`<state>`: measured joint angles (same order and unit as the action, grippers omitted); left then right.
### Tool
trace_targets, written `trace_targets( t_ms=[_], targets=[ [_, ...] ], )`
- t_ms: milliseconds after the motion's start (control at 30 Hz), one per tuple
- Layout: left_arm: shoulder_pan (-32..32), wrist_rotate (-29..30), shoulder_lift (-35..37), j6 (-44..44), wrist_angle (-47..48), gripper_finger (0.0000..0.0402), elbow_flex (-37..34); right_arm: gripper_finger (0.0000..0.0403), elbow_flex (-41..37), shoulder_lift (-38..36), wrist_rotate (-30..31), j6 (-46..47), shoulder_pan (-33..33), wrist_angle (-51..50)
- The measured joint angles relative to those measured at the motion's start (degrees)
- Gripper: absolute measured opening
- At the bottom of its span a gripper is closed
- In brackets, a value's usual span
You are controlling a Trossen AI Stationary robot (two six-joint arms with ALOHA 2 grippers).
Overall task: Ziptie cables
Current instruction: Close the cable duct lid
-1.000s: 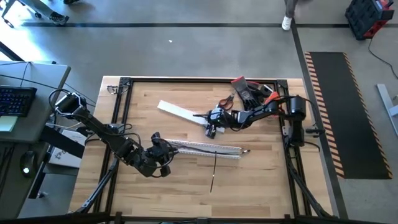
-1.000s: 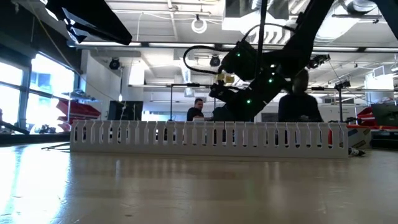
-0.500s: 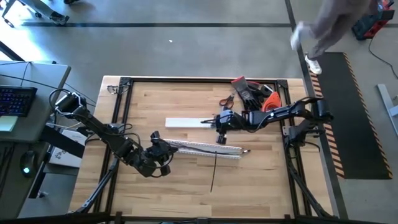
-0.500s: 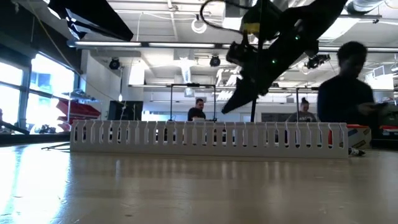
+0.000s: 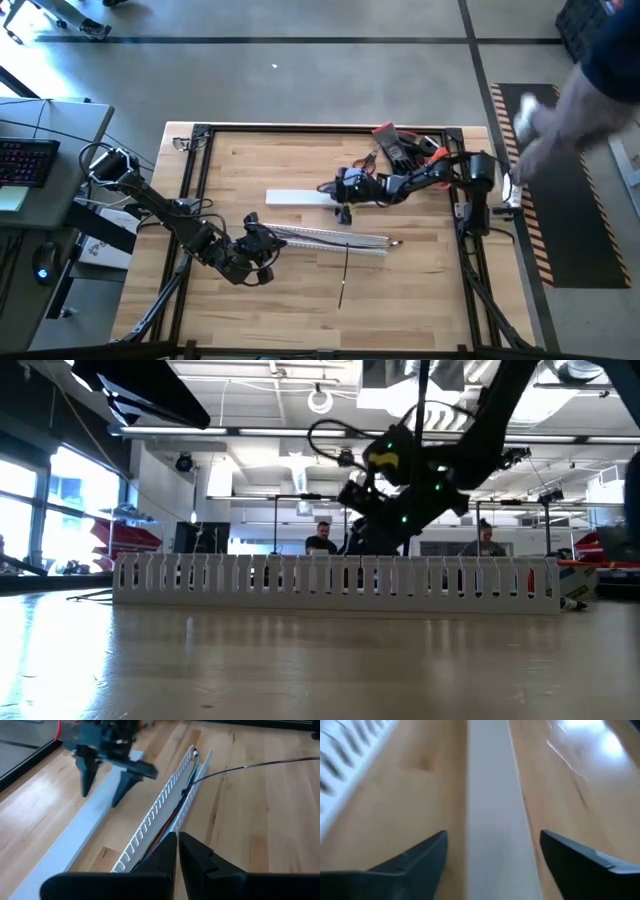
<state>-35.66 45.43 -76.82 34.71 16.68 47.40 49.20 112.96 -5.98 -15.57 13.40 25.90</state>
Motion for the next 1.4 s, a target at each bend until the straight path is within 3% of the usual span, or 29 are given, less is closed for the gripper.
trace_targets(
  t_ms=[100,200,367,567,867,1233,1400],
  targets=[
    [0.0,-0.05,0.0,0.01,0.03,0.0003,0.0,0.035,0.64,0.99,-1.53,0.09,1.58,0.41],
    [-0.02,-0.09,0.0,0.06,0.17,0.0003,0.0,0.035,0.69,1.78,-2.62,0.42,2.7,0.33],
    [-0.02,-0.11,-0.02,0.03,0.05,0.0003,0.0,0.0307,1.01,3.75,-5.55,2.52,3.75,-2.09],
    [-0.02,-0.11,-0.02,0.2,-0.05,0.0003,0.0,0.0211,1.17,6.68,-5.79,5.06,2.98,-1.91],
    [-0.02,0.11,-0.02,1.08,-0.13,0.0003,0.0,0.0211,-1.4,6.87,-0.07,10.48,0.17,5.0],
    [-0.02,1.75,0.0,1.09,-0.11,0.0003,0.0,0.021,-2.64,-5.47,2.59,14.7,-4.36,-6.52],
    [-0.02,3.8,-0.02,0.49,-0.07,0.0003,0.0,0.021,-2.35,-13.02,6.76,14.8,-7.67,-11.82]
  ],
)
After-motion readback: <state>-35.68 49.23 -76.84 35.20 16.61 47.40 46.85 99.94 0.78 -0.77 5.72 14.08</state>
